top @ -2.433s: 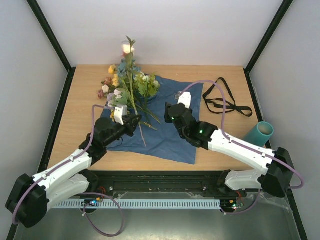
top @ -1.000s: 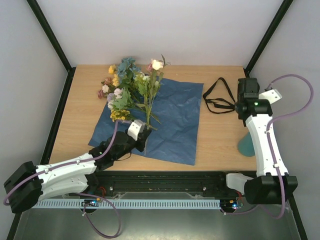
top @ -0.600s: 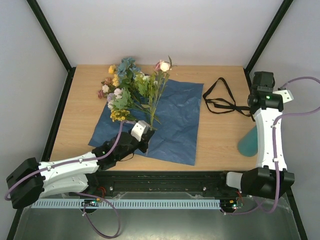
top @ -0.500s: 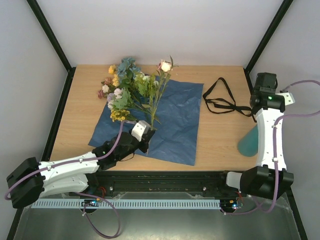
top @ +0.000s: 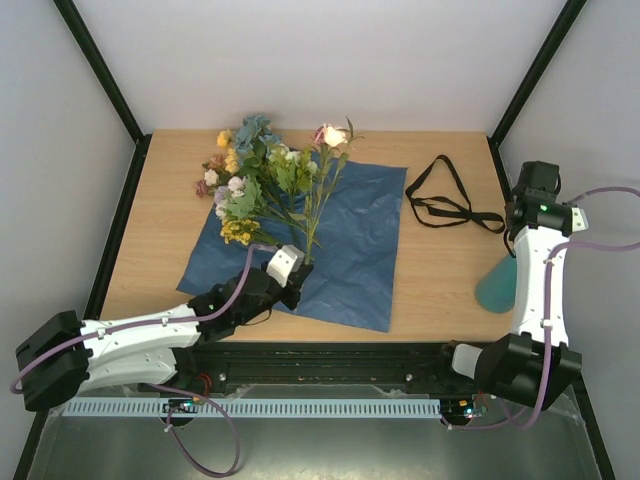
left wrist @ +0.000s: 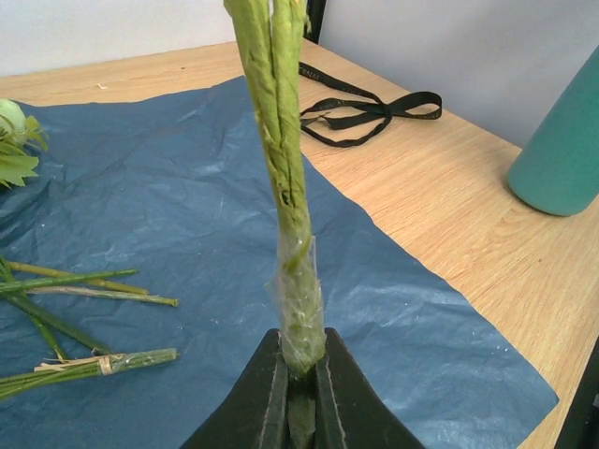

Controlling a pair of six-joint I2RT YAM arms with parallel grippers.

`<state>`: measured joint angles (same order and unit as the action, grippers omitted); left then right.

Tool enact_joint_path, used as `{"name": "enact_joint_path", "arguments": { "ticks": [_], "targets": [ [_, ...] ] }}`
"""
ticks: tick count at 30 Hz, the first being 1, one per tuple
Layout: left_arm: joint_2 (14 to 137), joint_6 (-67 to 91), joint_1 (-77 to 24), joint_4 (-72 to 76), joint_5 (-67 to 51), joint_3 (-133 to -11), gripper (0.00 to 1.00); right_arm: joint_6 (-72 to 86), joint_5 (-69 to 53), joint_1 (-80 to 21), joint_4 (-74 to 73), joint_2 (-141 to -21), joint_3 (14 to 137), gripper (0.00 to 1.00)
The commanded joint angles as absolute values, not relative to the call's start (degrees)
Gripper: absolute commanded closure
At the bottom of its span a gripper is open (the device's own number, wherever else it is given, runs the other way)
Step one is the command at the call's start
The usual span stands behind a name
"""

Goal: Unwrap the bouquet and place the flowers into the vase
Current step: Move the vase to the center of the board.

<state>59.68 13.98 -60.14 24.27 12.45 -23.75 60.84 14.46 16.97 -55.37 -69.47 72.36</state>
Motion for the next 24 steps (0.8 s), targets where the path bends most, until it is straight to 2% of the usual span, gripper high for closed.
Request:
{"name": "enact_joint_path", "arguments": {
  "ticks": [1,13,24],
  "targets": [
    [59.4,12.6,-60.9,25.0,14.8,-25.7,0.98,63.4,13.0,17.2,-59.6,-69.8,73.7,0.39],
    [58.1,11.9,-62.2,24.4,16.7,-25.8,0.98,66.7,13.8,17.2,-61.5,-66.9,74.2,0.39],
    [59.0,11.6,-62.6,24.6,17.1,-25.9,0.98,67.5,13.5,17.2,-58.8,-65.9,68.4,0.42]
  ]
}}
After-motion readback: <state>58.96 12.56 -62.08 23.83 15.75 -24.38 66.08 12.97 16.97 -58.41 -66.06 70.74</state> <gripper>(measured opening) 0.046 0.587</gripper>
